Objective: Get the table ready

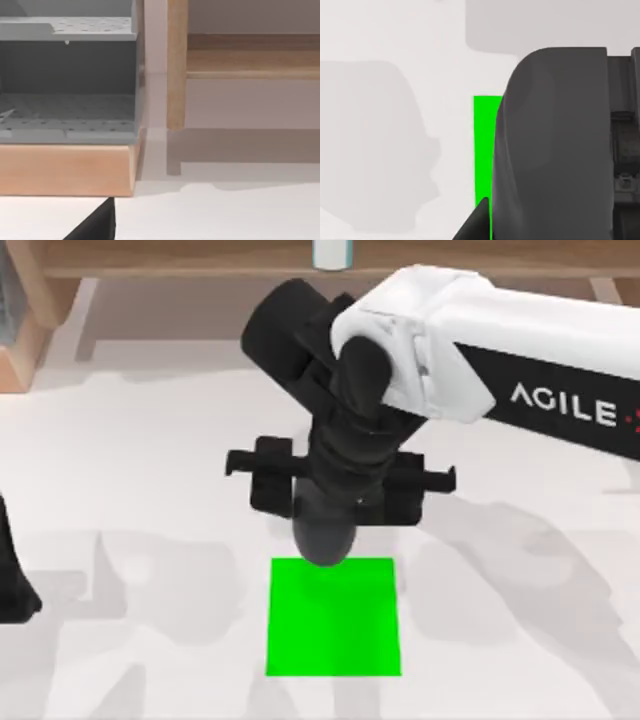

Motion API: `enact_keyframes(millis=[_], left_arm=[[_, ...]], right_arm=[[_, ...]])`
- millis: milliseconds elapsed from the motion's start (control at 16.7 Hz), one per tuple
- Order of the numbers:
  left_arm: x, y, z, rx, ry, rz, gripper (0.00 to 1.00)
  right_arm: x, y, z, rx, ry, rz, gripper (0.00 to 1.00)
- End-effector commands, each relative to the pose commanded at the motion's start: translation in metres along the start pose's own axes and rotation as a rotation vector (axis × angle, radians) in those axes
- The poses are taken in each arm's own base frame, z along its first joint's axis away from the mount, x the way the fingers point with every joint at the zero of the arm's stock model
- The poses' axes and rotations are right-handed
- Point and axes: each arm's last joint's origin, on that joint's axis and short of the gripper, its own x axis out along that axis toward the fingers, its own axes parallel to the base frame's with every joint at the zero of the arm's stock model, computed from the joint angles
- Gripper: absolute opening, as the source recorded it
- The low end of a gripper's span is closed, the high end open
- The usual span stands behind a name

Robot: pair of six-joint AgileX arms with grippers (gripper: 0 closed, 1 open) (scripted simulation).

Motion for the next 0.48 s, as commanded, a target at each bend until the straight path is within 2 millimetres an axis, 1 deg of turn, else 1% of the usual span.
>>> enact_keyframes(millis=[120,240,300,480], left_arm=[[0.000,0.000,0.000,0.000,0.000,0.000,1.00],[0.000,0.000,0.000,0.000,0.000,0.000,1.00],[0.000,0.000,0.000,0.000,0.000,0.000,1.00],[0.000,0.000,0.000,0.000,0.000,0.000,1.00]], right_arm=[[0.033,0.005,-0.023,-0.019,0.051,-0.080,0.00],[0.053,0.004,-0.037,-0.027,0.077,-0.139,0.00],[0.058,0.004,-0.040,-0.028,0.082,-0.153,0.00],[0.058,0.004,-0.040,-0.028,0.082,-0.153,0.00]])
